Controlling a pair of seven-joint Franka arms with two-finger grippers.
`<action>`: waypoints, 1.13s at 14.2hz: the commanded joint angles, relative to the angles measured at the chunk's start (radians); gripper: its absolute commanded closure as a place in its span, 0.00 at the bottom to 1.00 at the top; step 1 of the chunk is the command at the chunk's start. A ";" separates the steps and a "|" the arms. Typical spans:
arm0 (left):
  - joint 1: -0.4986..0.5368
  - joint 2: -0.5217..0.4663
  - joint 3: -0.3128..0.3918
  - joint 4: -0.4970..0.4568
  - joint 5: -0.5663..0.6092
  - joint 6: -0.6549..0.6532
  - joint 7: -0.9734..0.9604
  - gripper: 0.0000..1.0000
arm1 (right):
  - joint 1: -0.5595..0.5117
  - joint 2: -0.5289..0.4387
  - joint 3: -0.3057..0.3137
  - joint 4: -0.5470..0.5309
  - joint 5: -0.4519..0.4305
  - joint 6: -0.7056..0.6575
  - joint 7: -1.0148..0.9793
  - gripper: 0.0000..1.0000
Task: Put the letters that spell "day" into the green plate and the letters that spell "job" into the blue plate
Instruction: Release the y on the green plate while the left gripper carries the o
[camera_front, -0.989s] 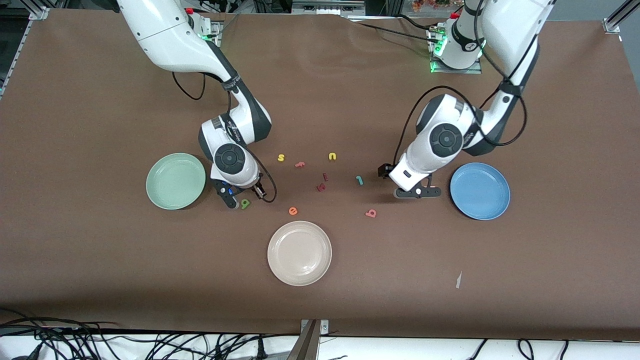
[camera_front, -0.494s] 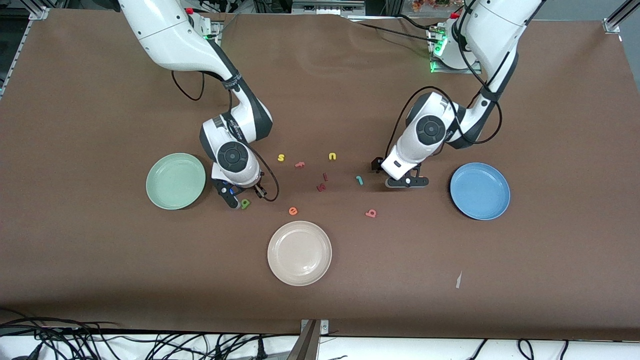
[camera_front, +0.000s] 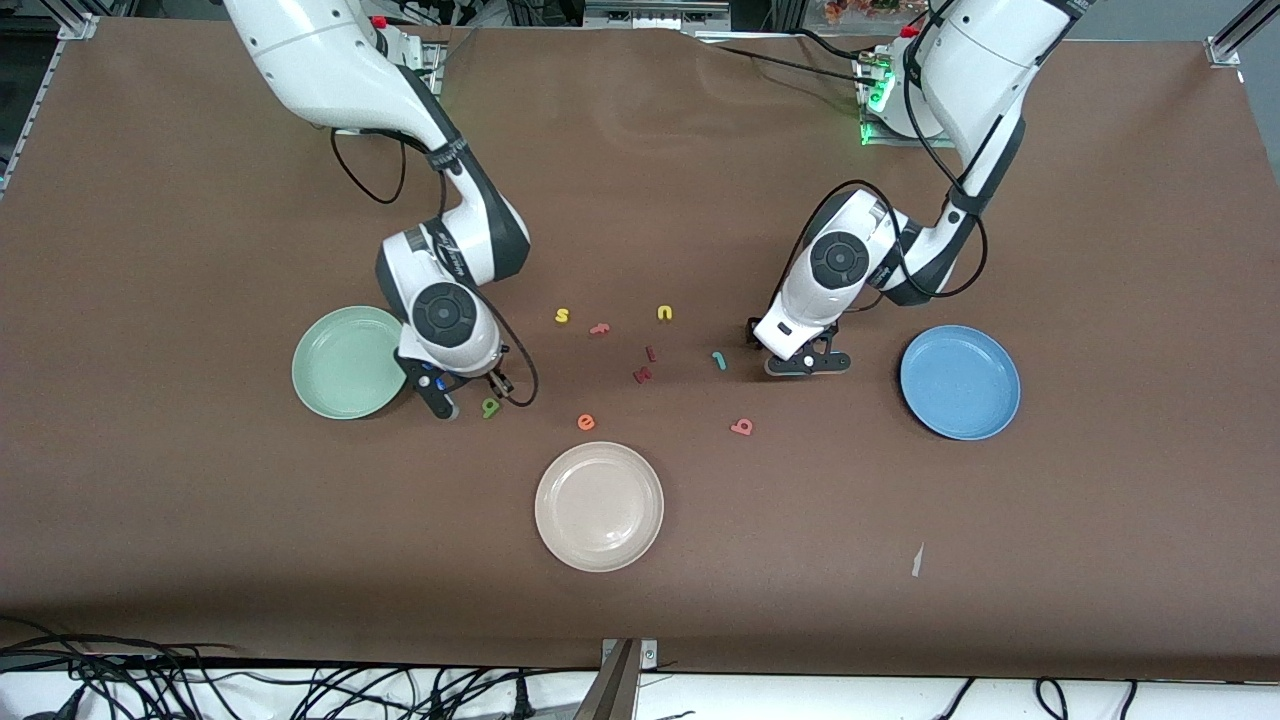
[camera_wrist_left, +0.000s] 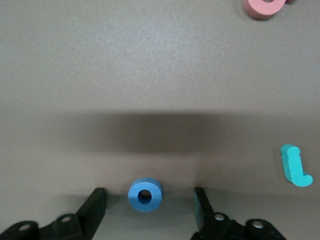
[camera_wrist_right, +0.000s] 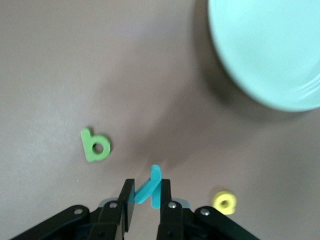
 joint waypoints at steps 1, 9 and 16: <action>-0.005 0.006 0.004 0.019 0.033 -0.020 -0.025 0.44 | 0.001 -0.114 -0.051 -0.081 -0.004 -0.036 -0.168 0.98; -0.005 0.008 0.004 0.021 0.070 -0.023 -0.025 0.82 | -0.003 -0.171 -0.223 -0.256 0.007 -0.018 -0.580 0.98; 0.024 -0.017 0.001 0.156 0.069 -0.299 0.060 0.96 | -0.017 -0.184 -0.209 -0.275 0.032 0.018 -0.533 0.00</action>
